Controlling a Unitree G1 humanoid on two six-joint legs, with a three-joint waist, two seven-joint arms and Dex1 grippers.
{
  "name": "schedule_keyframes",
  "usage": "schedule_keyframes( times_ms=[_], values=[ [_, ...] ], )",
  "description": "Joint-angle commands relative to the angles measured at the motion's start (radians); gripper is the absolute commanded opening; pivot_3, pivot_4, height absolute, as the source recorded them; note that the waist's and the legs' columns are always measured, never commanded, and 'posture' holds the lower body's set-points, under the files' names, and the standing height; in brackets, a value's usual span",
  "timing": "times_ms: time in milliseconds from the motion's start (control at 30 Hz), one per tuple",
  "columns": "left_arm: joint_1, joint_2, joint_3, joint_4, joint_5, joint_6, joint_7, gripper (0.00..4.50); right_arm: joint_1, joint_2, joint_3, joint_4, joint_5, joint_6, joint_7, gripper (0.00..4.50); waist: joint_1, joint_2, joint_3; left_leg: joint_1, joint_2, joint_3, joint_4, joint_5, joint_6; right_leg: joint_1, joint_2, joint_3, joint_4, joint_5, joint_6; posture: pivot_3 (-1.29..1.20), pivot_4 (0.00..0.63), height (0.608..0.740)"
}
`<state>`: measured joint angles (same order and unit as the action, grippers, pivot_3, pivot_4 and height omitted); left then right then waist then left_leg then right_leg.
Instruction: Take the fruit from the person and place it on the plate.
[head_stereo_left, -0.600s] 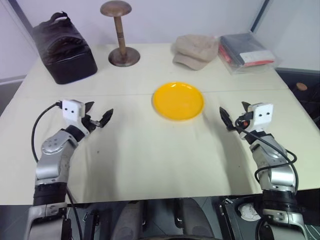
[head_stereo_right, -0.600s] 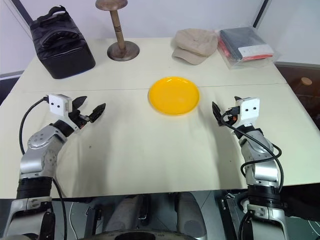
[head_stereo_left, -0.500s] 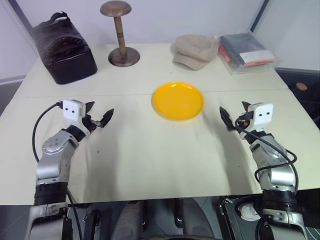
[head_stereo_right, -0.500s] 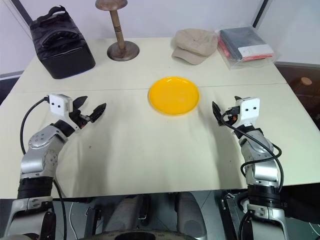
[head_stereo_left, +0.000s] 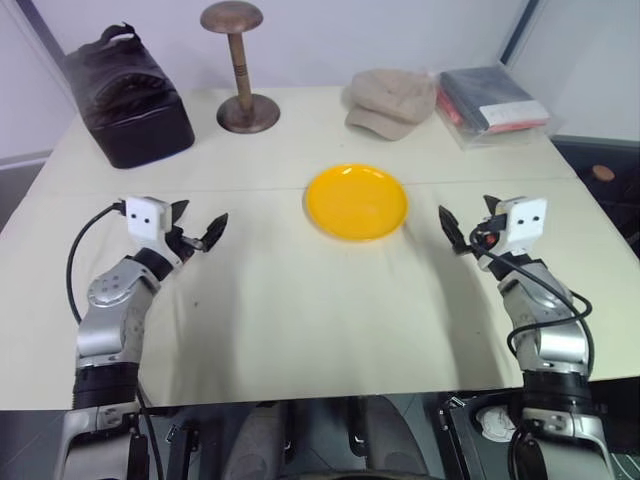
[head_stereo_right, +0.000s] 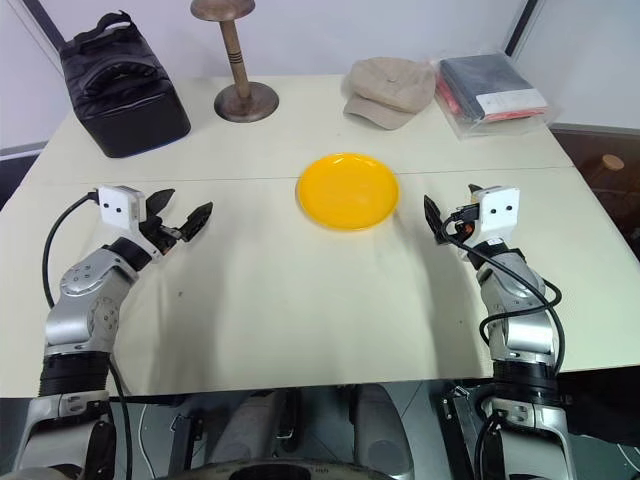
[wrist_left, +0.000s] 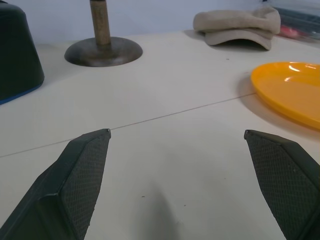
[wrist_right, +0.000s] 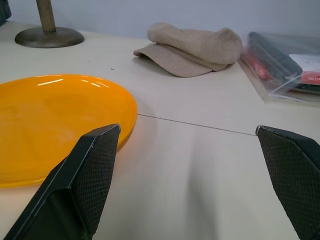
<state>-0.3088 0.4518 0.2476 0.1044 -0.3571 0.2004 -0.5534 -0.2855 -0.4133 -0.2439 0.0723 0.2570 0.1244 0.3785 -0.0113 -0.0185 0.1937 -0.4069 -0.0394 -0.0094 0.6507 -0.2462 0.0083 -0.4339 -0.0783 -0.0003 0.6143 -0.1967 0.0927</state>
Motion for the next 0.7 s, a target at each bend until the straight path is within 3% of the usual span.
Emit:
schedule_keyframes(
  times_ms=[33, 700],
  values=[
    [0.007, 0.013, 0.016, -0.043, 0.003, -0.024, 0.006, 4.50, -0.025, -0.006, -0.007, -0.003, 0.000, -0.020, 0.002, 4.44, 0.000, 0.000, 0.000, 0.000, 0.000, 0.000, 0.000, 0.000, 0.000, 0.000, 0.000, 0.000, 0.000, 0.000, 0.000, 0.00, 0.150, 0.740],
    [-0.003, 0.025, 0.010, -0.032, 0.005, -0.024, 0.002, 4.50, -0.029, 0.004, -0.001, 0.004, -0.002, -0.027, -0.010, 4.44, 0.000, 0.000, 0.000, 0.000, 0.000, 0.000, 0.000, 0.000, 0.000, 0.000, 0.000, 0.000, 0.000, 0.000, 0.000, 0.00, 0.150, 0.740]
  ],
)
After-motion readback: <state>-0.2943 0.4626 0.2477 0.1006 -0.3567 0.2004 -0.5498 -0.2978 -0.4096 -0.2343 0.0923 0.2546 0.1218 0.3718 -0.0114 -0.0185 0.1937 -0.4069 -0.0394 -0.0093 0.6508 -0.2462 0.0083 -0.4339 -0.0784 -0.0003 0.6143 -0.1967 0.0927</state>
